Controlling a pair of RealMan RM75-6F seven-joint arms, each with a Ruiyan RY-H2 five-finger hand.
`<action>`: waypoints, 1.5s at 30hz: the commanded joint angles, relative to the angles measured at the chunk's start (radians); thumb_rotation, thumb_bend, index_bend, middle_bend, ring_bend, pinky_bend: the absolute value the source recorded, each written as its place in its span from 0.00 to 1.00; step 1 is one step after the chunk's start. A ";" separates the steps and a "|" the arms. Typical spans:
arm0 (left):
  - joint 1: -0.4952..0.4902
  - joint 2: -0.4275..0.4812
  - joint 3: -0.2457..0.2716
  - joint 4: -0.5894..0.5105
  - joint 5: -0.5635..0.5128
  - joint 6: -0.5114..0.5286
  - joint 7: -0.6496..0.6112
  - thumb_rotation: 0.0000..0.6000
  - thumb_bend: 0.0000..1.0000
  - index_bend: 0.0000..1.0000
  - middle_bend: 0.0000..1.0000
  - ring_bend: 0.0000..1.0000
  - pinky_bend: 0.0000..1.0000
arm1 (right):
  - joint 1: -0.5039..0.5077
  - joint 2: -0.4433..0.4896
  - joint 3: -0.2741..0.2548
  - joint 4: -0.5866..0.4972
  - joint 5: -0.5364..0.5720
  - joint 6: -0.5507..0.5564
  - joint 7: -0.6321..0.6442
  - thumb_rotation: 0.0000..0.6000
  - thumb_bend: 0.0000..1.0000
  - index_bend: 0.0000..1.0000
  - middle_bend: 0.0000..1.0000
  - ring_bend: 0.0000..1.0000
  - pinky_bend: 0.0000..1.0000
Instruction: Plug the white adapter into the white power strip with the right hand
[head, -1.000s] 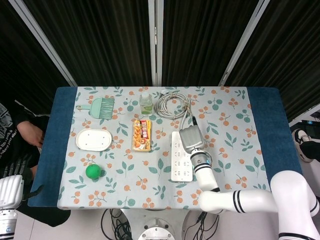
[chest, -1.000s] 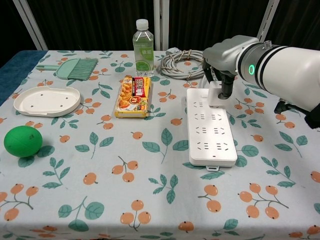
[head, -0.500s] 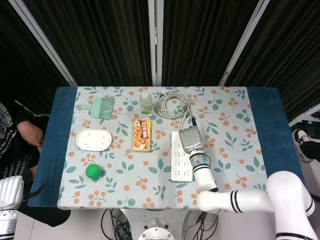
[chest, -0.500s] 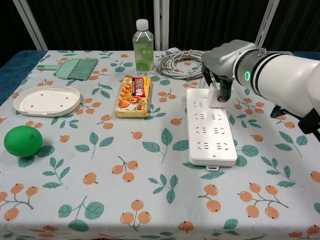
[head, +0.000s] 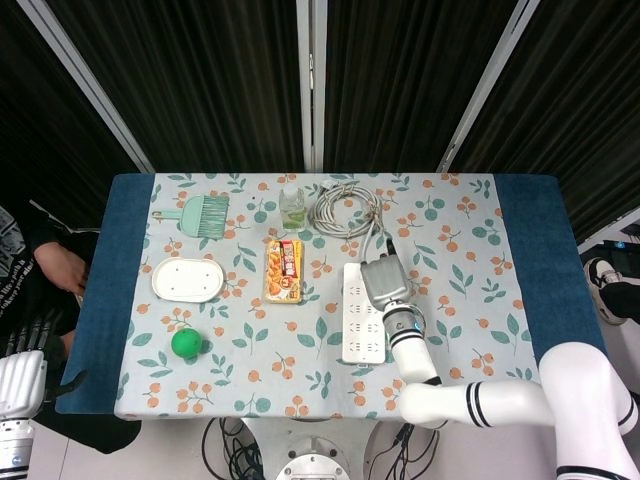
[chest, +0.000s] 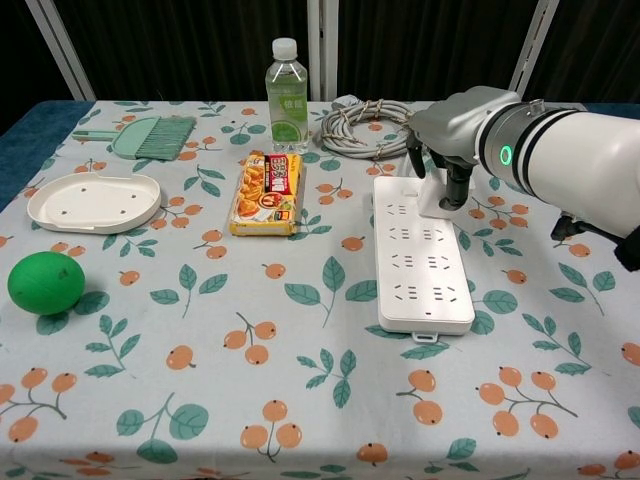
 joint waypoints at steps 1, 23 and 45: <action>0.001 0.001 0.000 -0.001 0.000 0.001 0.001 1.00 0.14 0.04 0.00 0.00 0.00 | -0.003 0.003 0.000 -0.005 -0.004 0.002 0.008 1.00 0.28 0.29 0.41 0.27 0.00; -0.007 0.025 -0.007 -0.055 0.011 0.011 0.052 1.00 0.14 0.04 0.00 0.00 0.00 | -0.281 0.352 0.023 -0.293 -0.379 -0.175 0.672 1.00 0.27 0.31 0.40 0.22 0.10; 0.000 0.030 0.000 -0.087 0.001 0.013 0.083 1.00 0.14 0.04 0.00 0.00 0.00 | -0.442 0.083 0.160 0.139 -0.859 -0.467 2.085 1.00 0.80 1.00 0.97 0.96 0.94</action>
